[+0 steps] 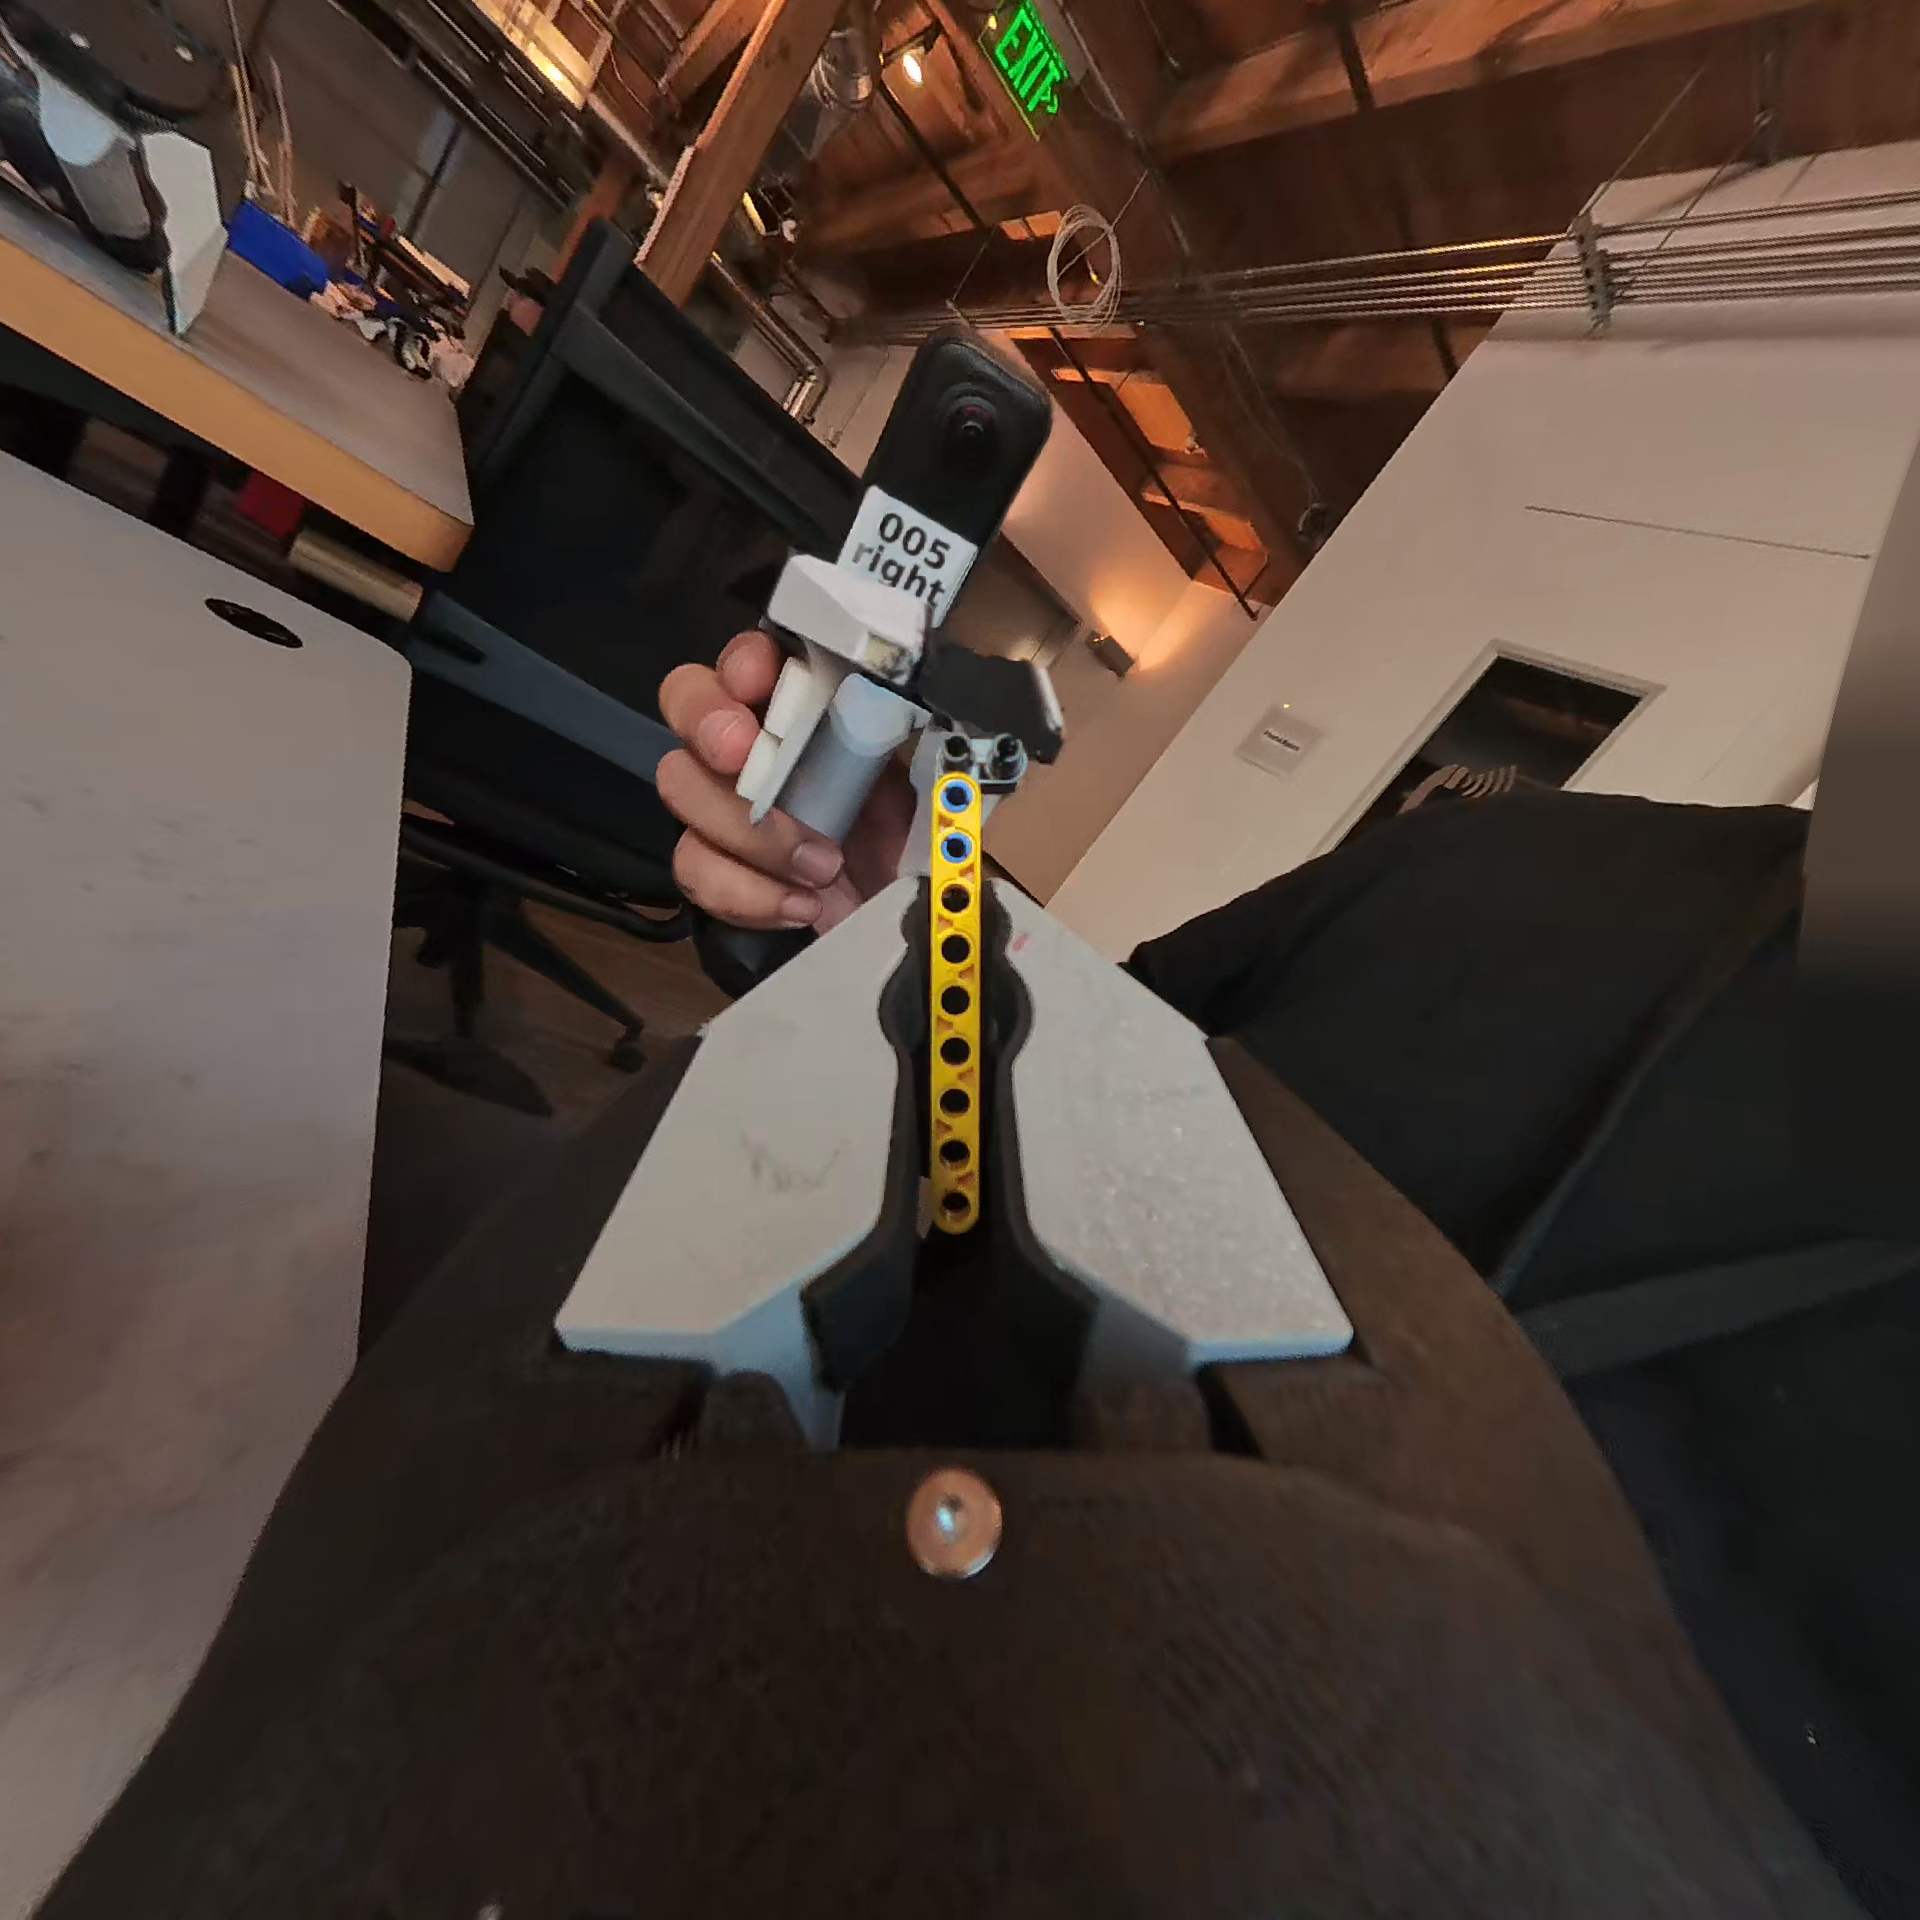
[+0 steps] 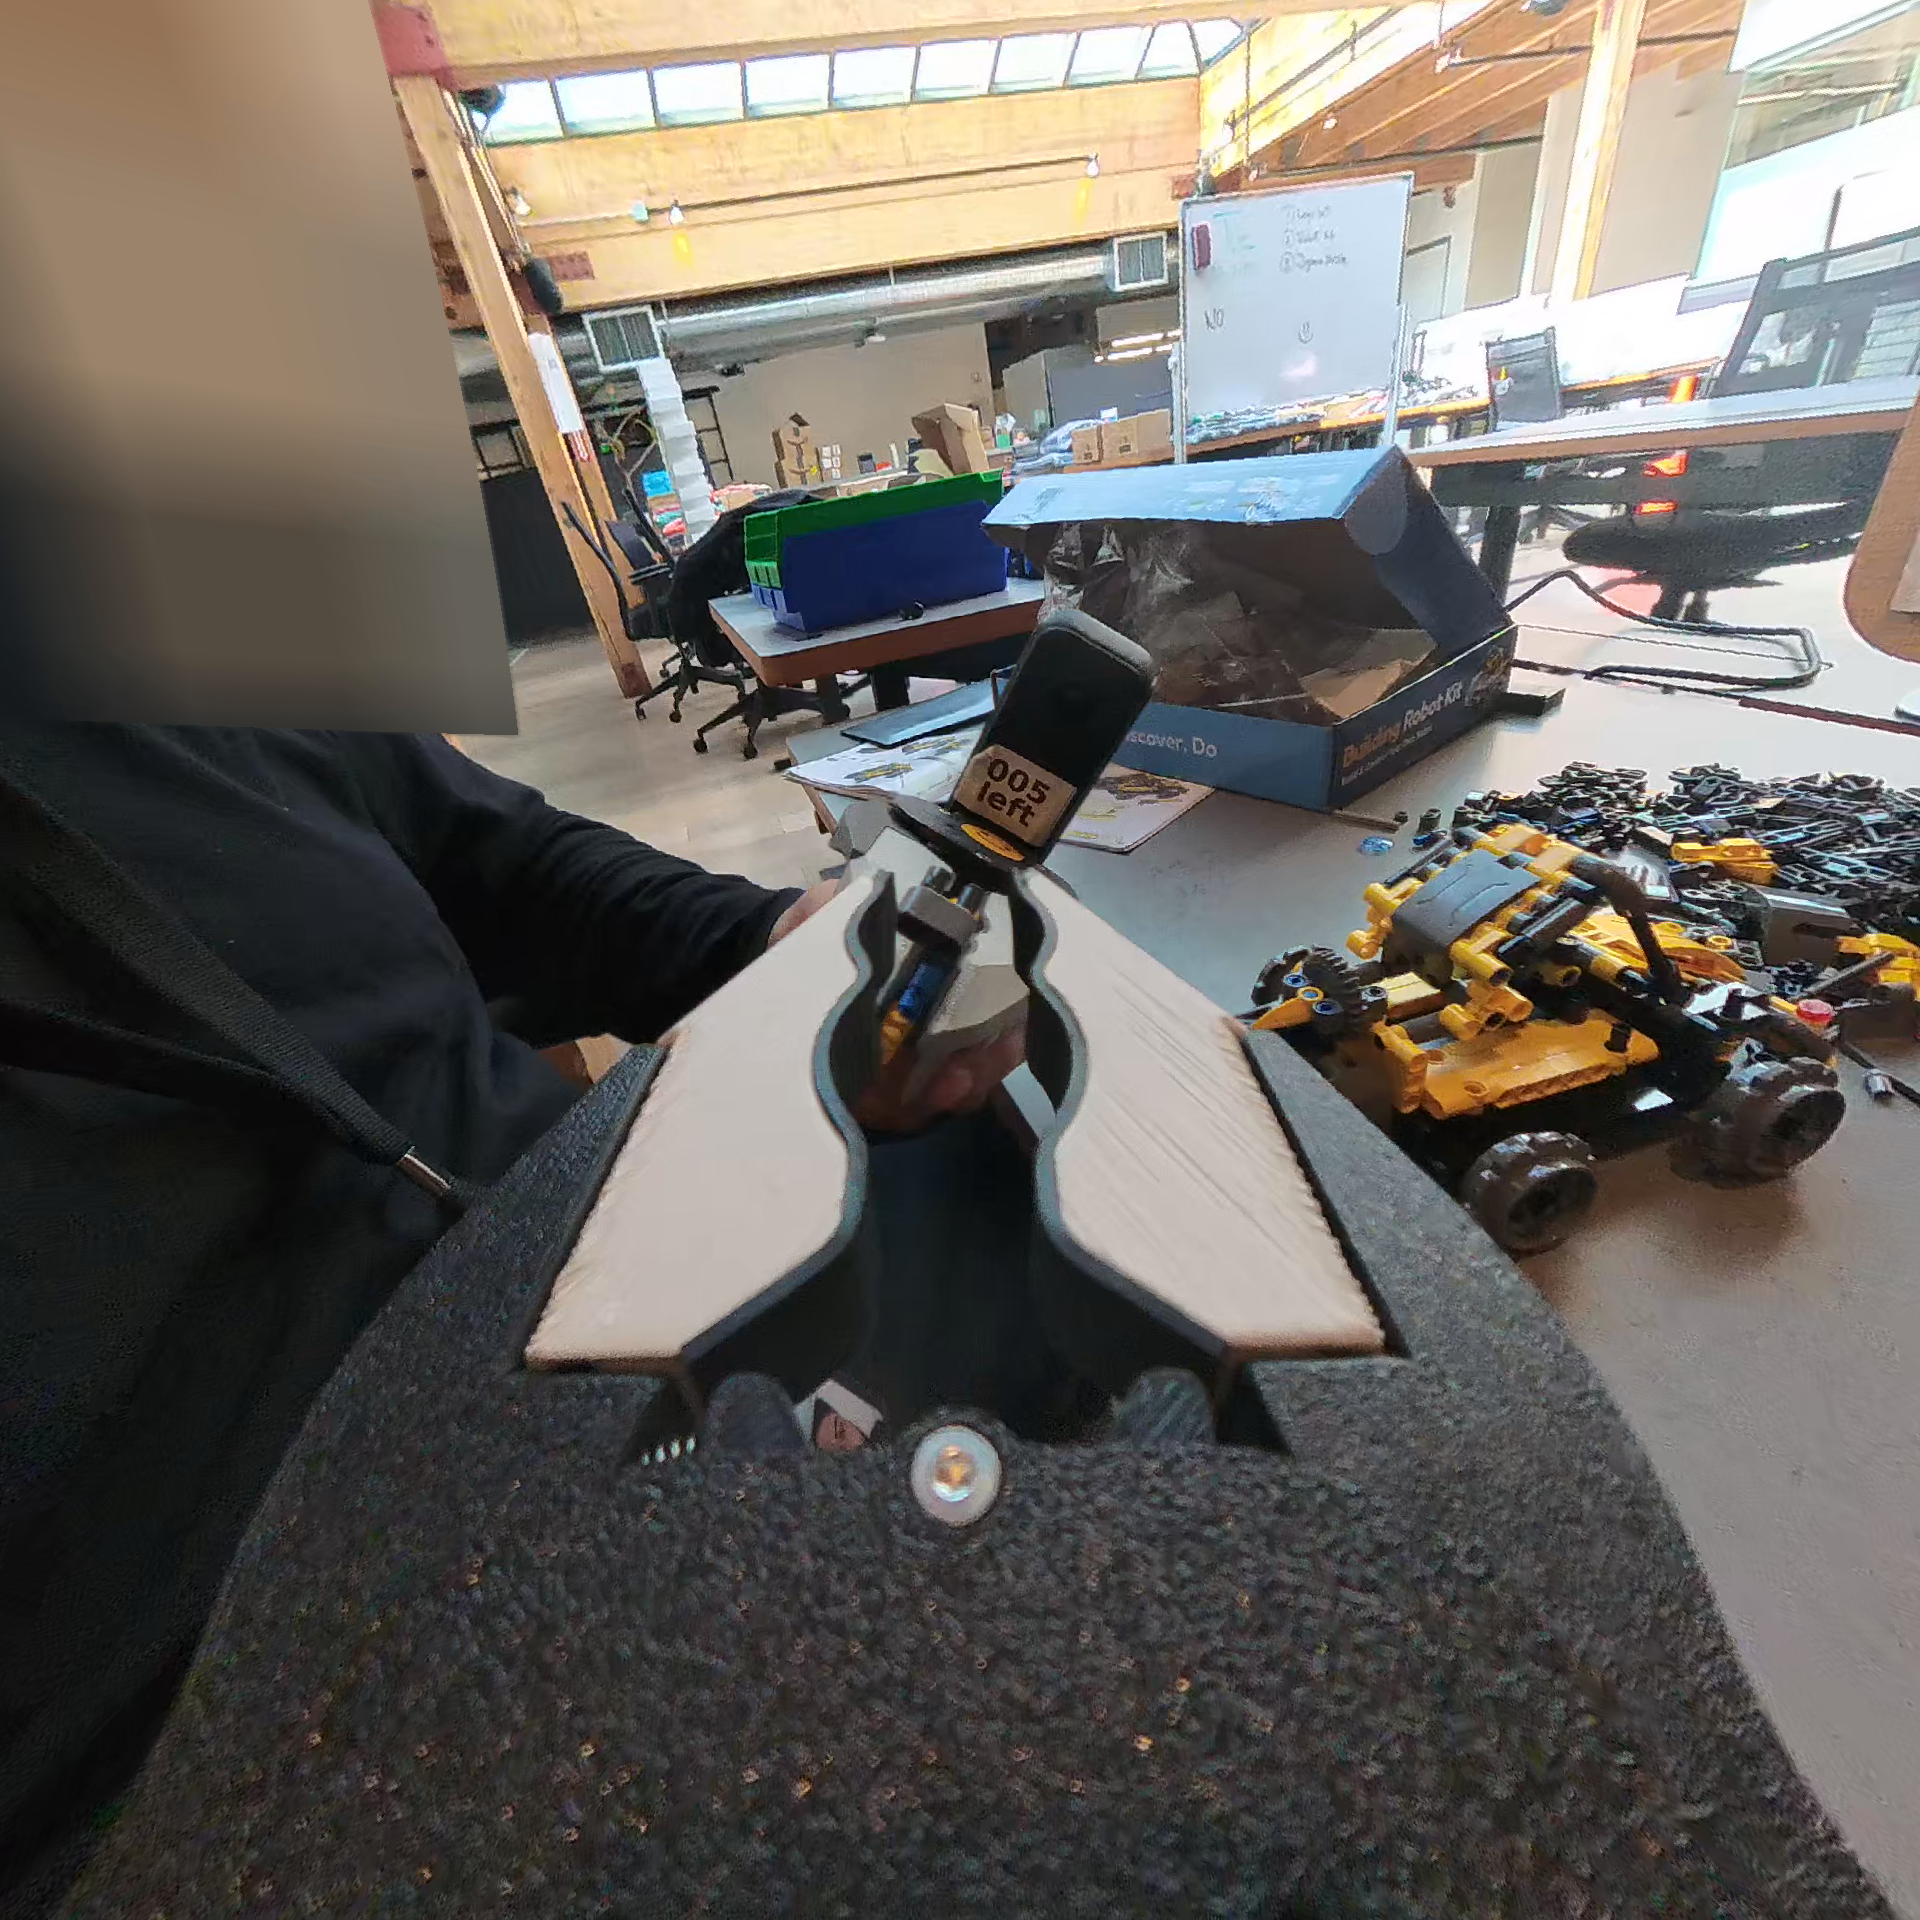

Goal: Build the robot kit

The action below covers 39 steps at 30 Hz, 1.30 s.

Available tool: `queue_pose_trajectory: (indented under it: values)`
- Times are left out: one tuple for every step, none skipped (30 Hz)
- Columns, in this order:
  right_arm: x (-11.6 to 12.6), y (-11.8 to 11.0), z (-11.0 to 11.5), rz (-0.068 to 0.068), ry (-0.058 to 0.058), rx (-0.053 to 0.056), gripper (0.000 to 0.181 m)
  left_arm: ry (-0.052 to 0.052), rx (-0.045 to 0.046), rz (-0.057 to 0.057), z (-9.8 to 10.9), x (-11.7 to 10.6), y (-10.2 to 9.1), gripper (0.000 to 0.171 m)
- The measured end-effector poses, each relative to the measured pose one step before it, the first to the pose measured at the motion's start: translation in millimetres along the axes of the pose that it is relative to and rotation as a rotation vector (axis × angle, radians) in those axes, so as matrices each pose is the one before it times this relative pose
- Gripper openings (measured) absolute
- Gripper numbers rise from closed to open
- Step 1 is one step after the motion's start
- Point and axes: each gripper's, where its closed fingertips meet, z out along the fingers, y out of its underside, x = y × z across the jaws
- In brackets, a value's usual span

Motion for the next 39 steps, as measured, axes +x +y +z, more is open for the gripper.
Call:
queue_pose_trajectory:
  values:
    - [1.99, -0.52, -1.39, 0.0058, 0.0022, 0.0149, 0.021, 0.0103, 0.00362, -0.0030, -0.40, 1.53, -0.81, 0.004]
    - [1.75, -0.71, -1.63, 0.0087, -0.0017, 0.0180, 0.021, 0.0147, 0.01013, -0.0063, -0.43, 1.93, -1.33, 0.004]
    - [1.02, -1.05, -1.50, 0.0141, -0.0086, 0.0205, 0.021, 0.0154, 0.01716, -0.0081, -0.67, 1.63, -1.56, 0.004]
    - [0.10, -1.60, -1.28, 0.0197, -0.0150, 0.0238, 0.023, 0.0158, 0.02071, -0.0068, -0.55, 1.60, -1.62, 0.004]
    - [-0.71, -1.39, -0.62, 0.0219, -0.0190, 0.0215, 0.026, 0.0090, 0.01843, -0.0008, -0.73, 0.59, -1.19, 0.004]
    - [-1.19, 0.05, 0.20, 0.0173, -0.0187, 0.0107, 0.027, -0.0004, 0.01073, 0.0042, -0.65, -0.53, -0.53, 0.004]
    - [-0.74, 1.62, 0.73, 0.0069, -0.0115, -0.0005, 0.028, -0.0060, 0.00083, 0.0047, -0.50, -1.23, 0.25, 0.005]
    - [0.10, 2.73, 1.12, -0.0025, -0.0011, -0.0079, 0.029, -0.0056, -0.00563, 0.0034, -0.39, -1.26, 0.73, 0.004]
    - [0.84, 3.36, 1.33, -0.0074, 0.0053, -0.0125, 0.029, -0.0024, -0.00356, 0.0053, -0.31, -0.36, 0.20, 0.004]
    - [0.78, 3.75, 1.09, -0.0079, 0.0050, -0.0148, 0.029, -0.0055, 0.00125, 0.0104, -0.39, -0.35, -0.58, 0.004]
    - [0.29, 3.29, 0.82, -0.0057, 0.0006, -0.0106, 0.029, -0.0058, 0.00424, 0.0150, -0.53, -0.33, -1.00, 0.004]
    - [0.14, 2.09, 0.49, -0.0008, -0.0015, -0.0023, 0.029, 0.0015, 0.00605, 0.0126, -0.45, 0.68, -1.28, 0.004]
    - [0.32, 1.29, 0.14, 0.0024, -0.0006, 0.0017, 0.029, 0.0053, 0.00776, 0.0087, -0.42, 0.97, -1.44, 0.004]
    - [0.52, 0.79, -0.01, 0.0031, 0.0003, 0.0019, 0.029, 0.0055, 0.01040, 0.0104, -0.66, 0.86, -1.63, 0.004]
    - [0.38, 0.91, -0.05, 0.0031, -0.0004, -0.0024, 0.029, 0.0160, 0.01726, 0.0141, -1.01, 2.32, -2.45, 0.004]
    - [0.34, 1.09, -0.03, 0.0007, 0.0010, -0.0071, 0.029, 0.0217, 0.03209, 0.0157, -1.57, 3.22, -4.34, 0.004]
    - [0.34, 0.72, -0.01, -0.0041, 0.0039, -0.0069, 0.029, 0.0229, 0.04047, 0.0204, -1.92, 3.46, -5.46, 0.004]
    - [0.08, 0.36, -0.18, -0.0073, 0.0041, -0.0045, 0.029, 0.0191, 0.03787, 0.0201, -1.99, 3.20, -5.31, 0.004]
    - [-0.19, 0.35, -0.17, -0.0066, 0.0027, -0.0030, 0.030, 0.0155, 0.03047, 0.0150, -1.79, 2.69, -4.43, 0.005]
    - [-0.55, 0.23, -0.35, -0.0044, -0.0008, 0.0001, 0.029, 0.0122, 0.02187, 0.0095, -1.20, 2.34, -3.69, 0.005]
    - [-1.12, -0.04, -0.22, -0.0028, -0.0056, 0.0045, 0.030, 0.0094, 0.01010, 0.0109, -0.65, 2.16, -2.46, 0.005]
    - [-1.09, 0.53, -0.30, -0.0034, -0.0076, 0.0043, 0.030, 0.0020, -0.00362, 0.0166, -0.24, 1.48, -1.05, 0.005]
    - [-0.05, 1.57, -0.31, -0.0066, -0.0015, 0.0007, 0.030, -0.0024, -0.01219, 0.0244, -0.17, 1.13, -0.72, 0.004]
    - [1.25, 1.96, -0.53, -0.0045, 0.0058, -0.0020, 0.029, 0.0056, -0.00808, 0.0326, -0.39, 2.97, -1.85, 0.004]
    - [1.45, 1.88, -0.35, 0.0021, 0.0059, -0.0036, 0.030, 0.0127, 0.00305, 0.0391, -0.96, 4.36, -3.68, 0.005]
    - [1.24, 1.08, -0.25, 0.0064, 0.0048, -0.0020, 0.030, 0.0259, 0.01897, 0.0450, -1.47, 6.38, -5.73, 0.005]
    - [0.67, -0.26, 0.14, 0.0059, 0.0028, 0.0036, 0.030, 0.0433, 0.04232, 0.0415, -1.83, 8.55, -8.54, 0.005]
    - [-0.43, -1.41, 0.84, 0.0045, -0.0003, 0.0074, 0.030, 0.0475, 0.05119, 0.0152, -1.97, 8.59, -9.97, 0.005]
    - [-1.62, -1.30, 1.76, 0.0045, -0.0056, 0.0060, 0.029, 0.0505, 0.04966, -0.0155, -1.93, 7.71, -9.25, 0.004]
    - [-2.47, -0.47, 2.65, 0.0039, -0.0076, 0.0014, 0.029, 0.0314, 0.04247, -0.0196, -1.92, 4.12, -6.93, 0.004]
    - [-3.06, 1.01, 3.45, 0.0014, -0.0092, -0.0049, 0.029, 0.0057, 0.02903, -0.0023, -1.88, 0.62, -4.05, 0.004]
    - [-3.46, 2.56, 4.05, -0.0014, -0.0107, -0.0123, 0.029, -0.0041, 0.01615, 0.0046, -1.94, -0.68, -1.46, 0.004]
    - [-3.32, 3.46, 4.13, -0.0050, -0.0080, -0.0166, 0.030, 0.0053, 0.01067, -0.0067, -1.31, 0.32, -0.36, 0.004]
    - [-2.95, 3.93, 4.18, -0.0083, -0.0047, -0.0185, 0.030, 0.0003, 0.00743, -0.0099, -0.71, -0.62, 0.05, 0.004]
    - [-2.68, 4.59, 4.02, -0.0101, -0.0045, -0.0207, 0.030, -0.0044, -0.00167, 0.0036, 0.04, -0.68, 0.95, 0.004]
    - [-2.30, 4.89, 3.62, -0.0106, -0.0040, -0.0215, 0.030, 0.0064, -0.00829, 0.0125, 1.02, 1.69, 1.11, 0.004]
    - [-1.70, 4.94, 3.09, -0.0122, -0.0021, -0.0204, 0.030, 0.0092, -0.01596, 0.0119, 1.73, 2.43, 1.20, 0.004]
    - [-1.11, 4.52, 2.39, -0.0132, 0.0006, -0.0178, 0.030, 0.0084, -0.02675, 0.0148, 2.10, 2.48, 1.40, 0.004]
    - [-0.32, 4.20, 1.78, -0.0140, 0.0032, -0.0144, 0.030, 0.0054, -0.03193, 0.0283, 2.20, 2.58, 0.50, 0.004]
